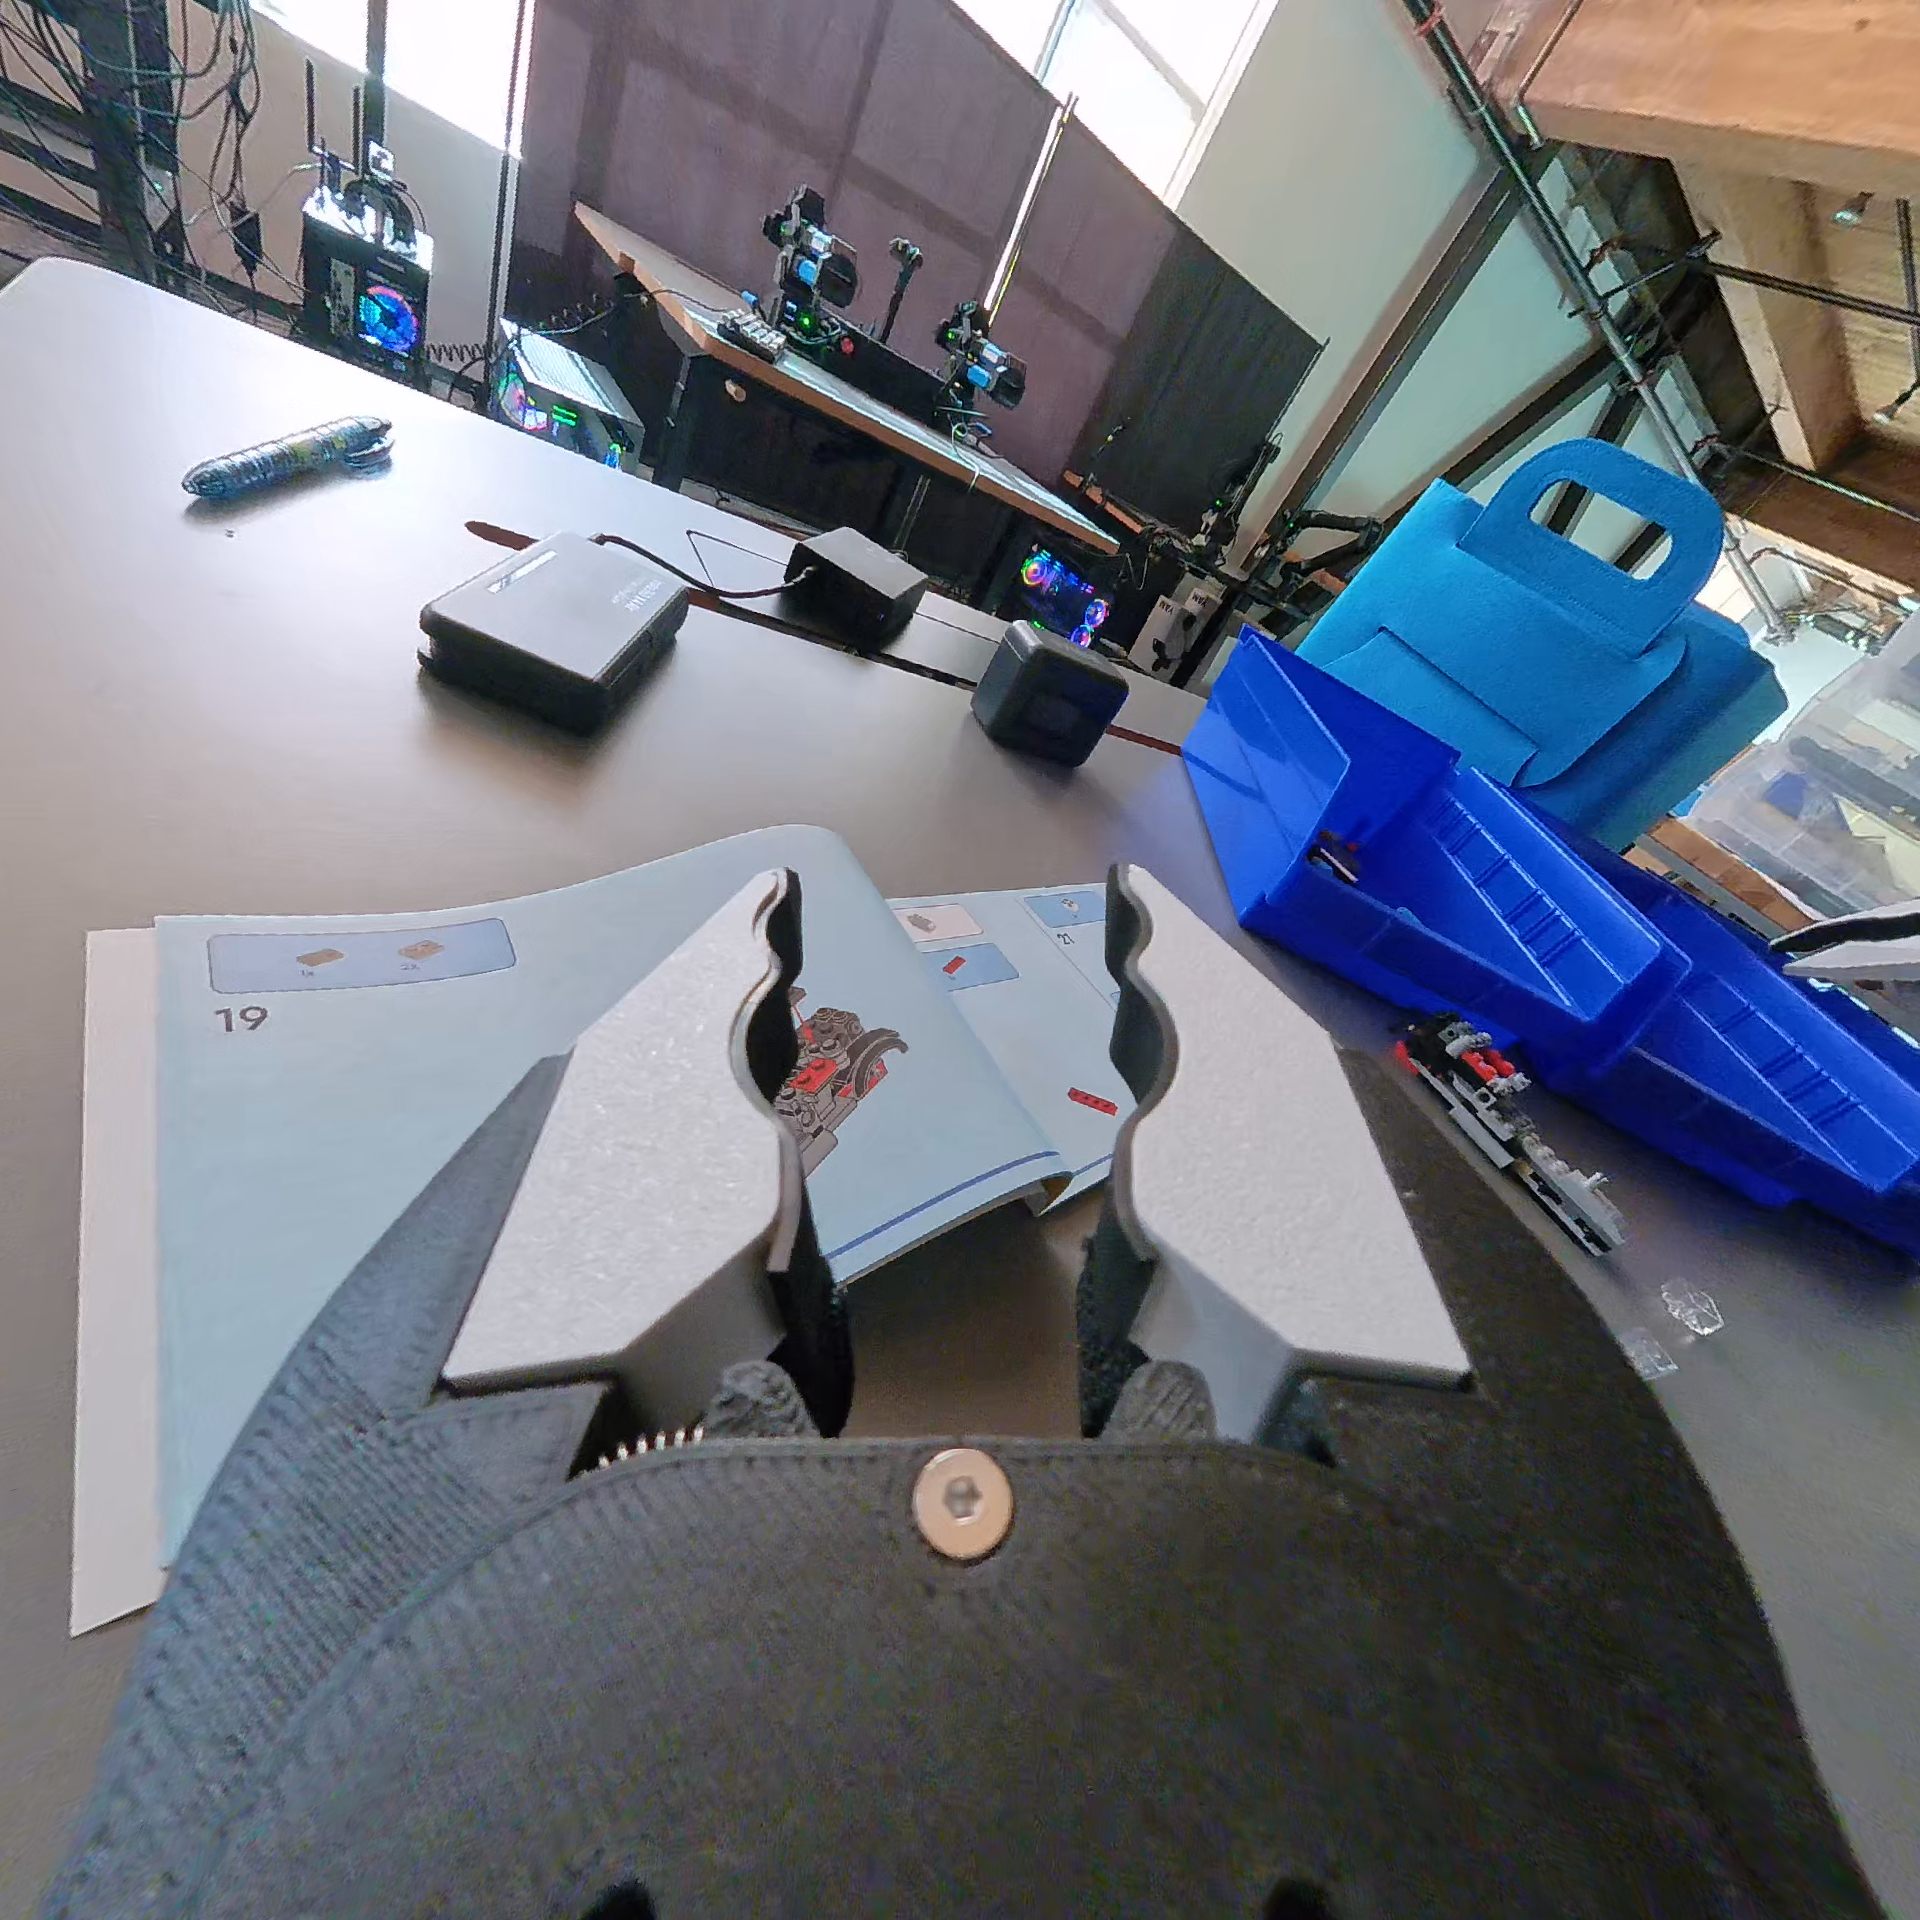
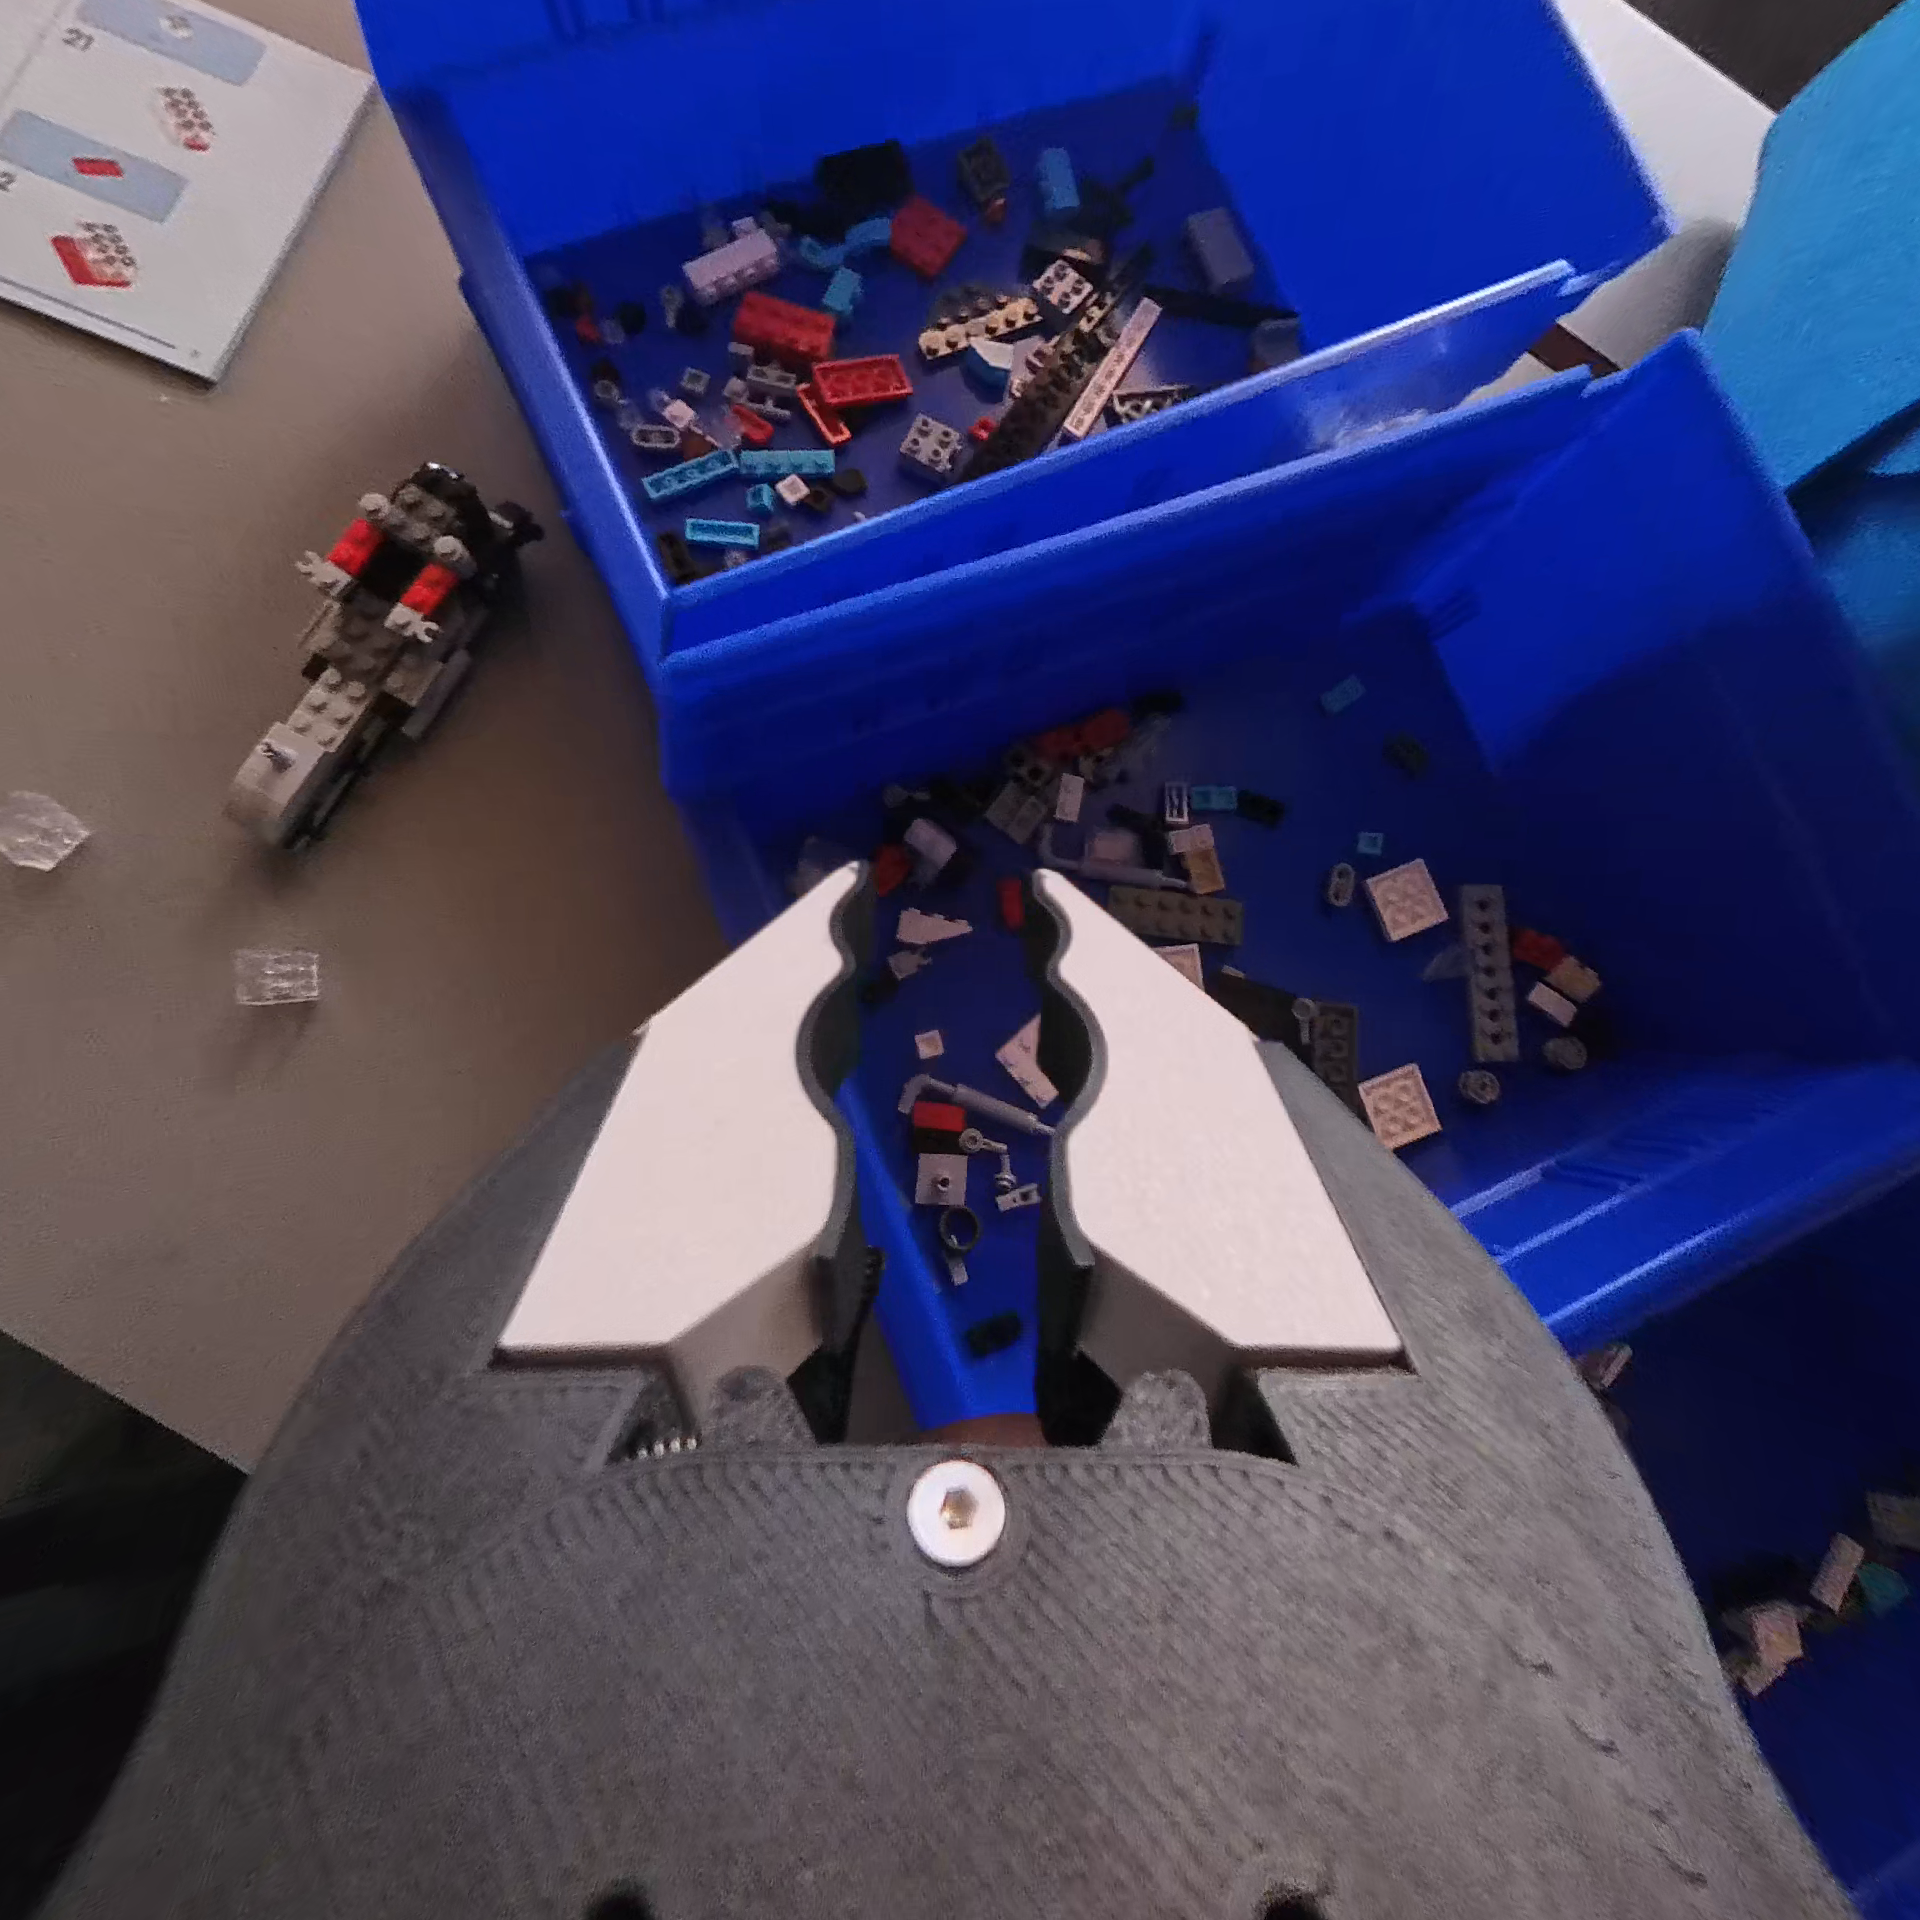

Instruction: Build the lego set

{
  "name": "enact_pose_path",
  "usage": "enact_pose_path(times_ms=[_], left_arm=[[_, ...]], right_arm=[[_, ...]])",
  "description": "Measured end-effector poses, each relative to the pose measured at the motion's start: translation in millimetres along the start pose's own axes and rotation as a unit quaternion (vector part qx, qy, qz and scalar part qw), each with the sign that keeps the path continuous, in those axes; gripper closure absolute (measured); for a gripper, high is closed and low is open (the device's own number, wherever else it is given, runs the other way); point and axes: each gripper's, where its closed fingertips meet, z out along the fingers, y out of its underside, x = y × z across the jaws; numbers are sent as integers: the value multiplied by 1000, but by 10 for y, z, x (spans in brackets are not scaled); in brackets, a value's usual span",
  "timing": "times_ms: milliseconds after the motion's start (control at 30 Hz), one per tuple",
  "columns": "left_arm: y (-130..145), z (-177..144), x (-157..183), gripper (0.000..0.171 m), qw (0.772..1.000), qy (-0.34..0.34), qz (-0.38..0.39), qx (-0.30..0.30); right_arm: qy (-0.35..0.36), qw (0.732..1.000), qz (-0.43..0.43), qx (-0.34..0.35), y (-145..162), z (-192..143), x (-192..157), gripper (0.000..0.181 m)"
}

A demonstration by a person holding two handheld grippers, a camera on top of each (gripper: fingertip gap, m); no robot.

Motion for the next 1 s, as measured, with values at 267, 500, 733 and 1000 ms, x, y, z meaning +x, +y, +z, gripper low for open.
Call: enact_pose_path(times_ms=[267,500,733,1000], left_arm=[[-1,0,-1,113,1000,-2,2,0],[-1,1,-3,113,1000,-3,2,0],[2,3,-2,113,1000,-3,2,0],[5,8,-38,113,1000,-21,7,-1]], right_arm=[[6,1000,12,-4,81,19,89,150],[10,1000,15,-2,88,9,122,150],[28,999,27,9,100,-139,220,150],[40,996,53,52,372,-459,194,150]])
